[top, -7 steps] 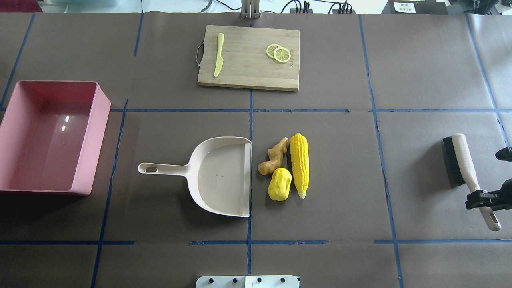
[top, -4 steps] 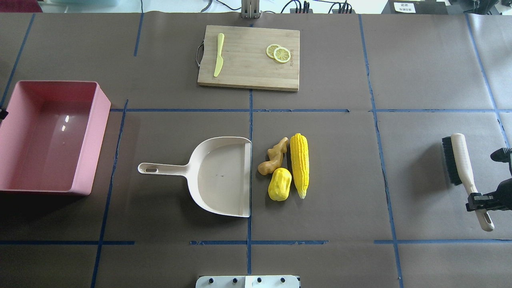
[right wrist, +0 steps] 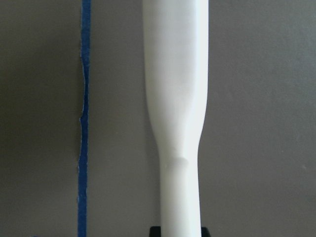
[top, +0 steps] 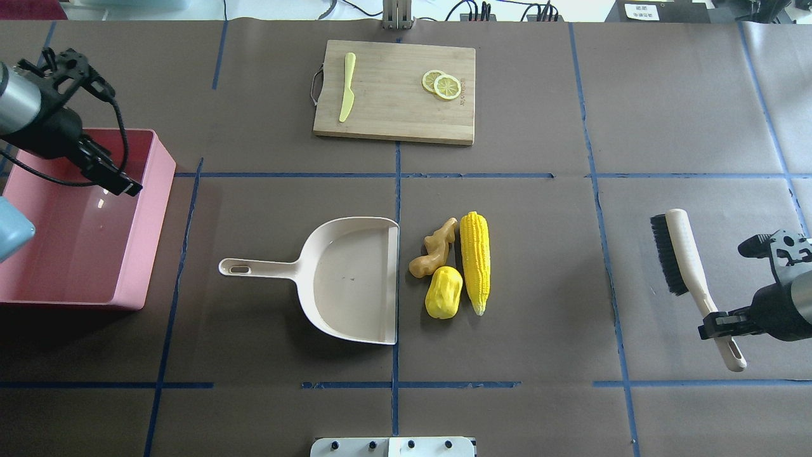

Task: Sweep and dump trash into bin
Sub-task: 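Move the right gripper to the brush handle while the left gripper moves toward the dustpan, then grasp the dustpan handle with the left gripper while the right gripper lifts the brush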

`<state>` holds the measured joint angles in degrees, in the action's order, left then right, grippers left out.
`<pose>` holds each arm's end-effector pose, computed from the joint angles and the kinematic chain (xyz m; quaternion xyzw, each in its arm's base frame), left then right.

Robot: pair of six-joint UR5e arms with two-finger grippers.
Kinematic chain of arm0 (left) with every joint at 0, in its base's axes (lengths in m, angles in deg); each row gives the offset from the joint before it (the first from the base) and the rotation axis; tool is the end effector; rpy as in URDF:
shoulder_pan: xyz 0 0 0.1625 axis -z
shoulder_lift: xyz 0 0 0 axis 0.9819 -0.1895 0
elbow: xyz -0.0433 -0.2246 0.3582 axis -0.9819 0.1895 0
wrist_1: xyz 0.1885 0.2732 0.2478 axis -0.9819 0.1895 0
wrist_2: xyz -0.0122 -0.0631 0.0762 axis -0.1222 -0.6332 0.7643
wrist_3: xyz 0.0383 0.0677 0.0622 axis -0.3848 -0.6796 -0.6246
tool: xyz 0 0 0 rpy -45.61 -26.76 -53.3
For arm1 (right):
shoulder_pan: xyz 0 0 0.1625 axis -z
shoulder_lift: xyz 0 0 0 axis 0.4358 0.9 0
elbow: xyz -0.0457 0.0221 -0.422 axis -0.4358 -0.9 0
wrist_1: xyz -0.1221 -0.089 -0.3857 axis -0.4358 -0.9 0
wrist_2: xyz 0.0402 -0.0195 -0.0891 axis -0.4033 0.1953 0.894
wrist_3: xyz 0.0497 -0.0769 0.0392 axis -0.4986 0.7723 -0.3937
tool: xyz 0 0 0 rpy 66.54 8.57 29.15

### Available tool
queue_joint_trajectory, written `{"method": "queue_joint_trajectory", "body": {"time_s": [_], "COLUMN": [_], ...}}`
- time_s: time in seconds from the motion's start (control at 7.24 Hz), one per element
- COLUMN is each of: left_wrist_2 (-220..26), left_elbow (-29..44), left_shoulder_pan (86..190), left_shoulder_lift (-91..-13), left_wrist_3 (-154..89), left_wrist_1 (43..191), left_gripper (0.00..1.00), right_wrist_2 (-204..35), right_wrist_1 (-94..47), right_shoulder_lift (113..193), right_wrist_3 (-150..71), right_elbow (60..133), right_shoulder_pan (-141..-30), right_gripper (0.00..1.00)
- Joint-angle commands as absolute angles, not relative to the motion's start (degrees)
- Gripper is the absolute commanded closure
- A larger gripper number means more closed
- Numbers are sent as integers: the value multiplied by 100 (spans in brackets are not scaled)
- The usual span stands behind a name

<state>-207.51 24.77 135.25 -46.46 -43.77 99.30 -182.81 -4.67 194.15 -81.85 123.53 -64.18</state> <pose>0.2554 -0.5011 0.3589 0.1986 0.4209 0.3498 0.8130 -0.2365 -0.2911 0.4964 -0.0148 -0.4232 -0.0370 0.9052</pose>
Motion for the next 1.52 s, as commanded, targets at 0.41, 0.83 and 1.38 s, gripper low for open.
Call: {"method": "queue_joint_trajectory", "body": {"time_s": [0.41,0.83,1.38], "left_wrist_2": [-20350,-19432,-19423], "left_elbow": [2517,2525,2245], "left_shoulder_pan": [12200,11600,11274], "left_shoulder_lift": [-4997,-5111,-5313], "left_wrist_3": [-6034,-6430,-6404], "left_wrist_1": [9888,9888,9897], "left_gripper": [0,0,0], "right_wrist_2": [-18266,-17916,-17862], "right_wrist_1": [-2642,-2644,-2652], "right_shoulder_lift": [17598,17455,17446], "right_wrist_3": [-8195,-8195,-8204], "right_elbow": [12804,12857,12884], "right_shoulder_pan": [-6109,-5749,-5695], "right_gripper": [96,95,95]}}
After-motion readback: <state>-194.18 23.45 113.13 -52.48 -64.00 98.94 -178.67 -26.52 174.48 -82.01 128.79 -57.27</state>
